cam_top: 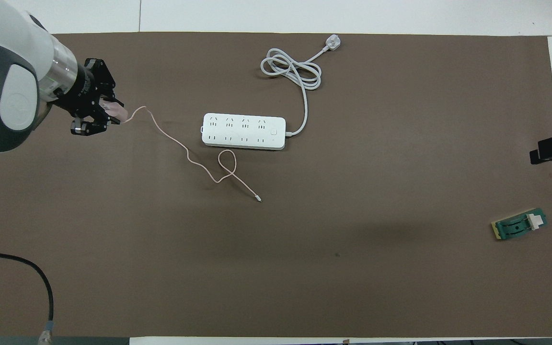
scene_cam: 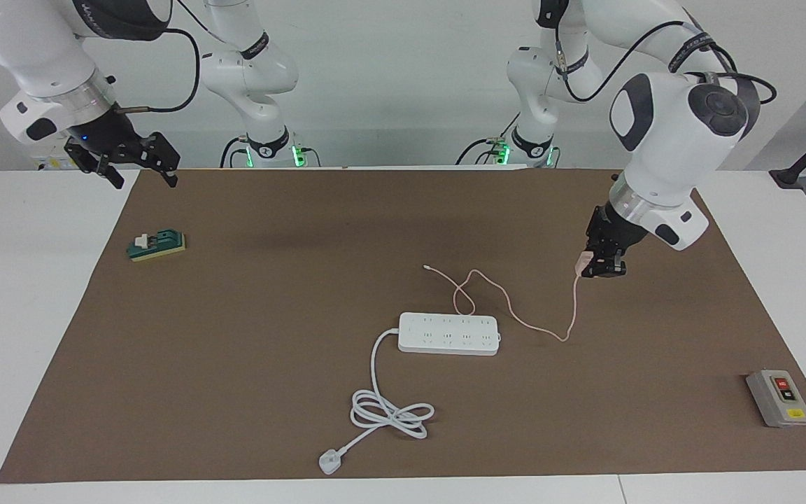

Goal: Plug charger into power strip
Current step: 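Bring the charger to the end of the power strip with the left gripper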

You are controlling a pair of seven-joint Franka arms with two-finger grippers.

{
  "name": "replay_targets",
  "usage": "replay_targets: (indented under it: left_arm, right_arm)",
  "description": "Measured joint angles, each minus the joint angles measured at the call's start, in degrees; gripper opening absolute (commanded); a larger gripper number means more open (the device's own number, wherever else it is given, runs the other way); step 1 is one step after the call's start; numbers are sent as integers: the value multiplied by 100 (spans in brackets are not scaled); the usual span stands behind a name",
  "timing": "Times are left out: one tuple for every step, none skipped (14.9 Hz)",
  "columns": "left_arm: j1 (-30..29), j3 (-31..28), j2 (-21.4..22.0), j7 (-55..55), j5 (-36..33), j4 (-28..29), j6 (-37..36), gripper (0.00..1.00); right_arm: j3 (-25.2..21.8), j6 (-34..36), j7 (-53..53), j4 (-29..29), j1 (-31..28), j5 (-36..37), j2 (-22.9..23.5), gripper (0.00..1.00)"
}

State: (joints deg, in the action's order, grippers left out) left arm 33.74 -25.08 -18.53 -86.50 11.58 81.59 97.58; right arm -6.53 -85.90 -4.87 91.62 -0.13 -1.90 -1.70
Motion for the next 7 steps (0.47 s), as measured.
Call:
replay_targets:
  left_arm:
    - [4, 92, -71, -110, 0, -28, 57, 0]
    - [15, 182, -126, -198, 0, -40, 91, 0]
    - [42, 256, -181, -294, 0, -42, 128, 0]
    - [61, 307, -228, -372, 15, -44, 177, 0]
    - [73, 337, -277, -400, 48, -45, 221, 0]
    - [90, 345, -336, -401, 89, -46, 269, 0]
    - [111, 345, -400, -405, 145, -46, 345, 0]
  right_arm:
    - [0, 0, 0, 0, 0, 0, 0, 100]
    - [0, 0, 0, 0, 0, 0, 0, 100]
    - [0, 0, 0, 0, 0, 0, 0, 100]
    - [0, 0, 0, 0, 0, 0, 0, 100]
    - [0, 0, 0, 0, 0, 0, 0, 100]
    - [0, 0, 0, 0, 0, 0, 0, 100]
    - [0, 0, 0, 0, 0, 0, 0, 100]
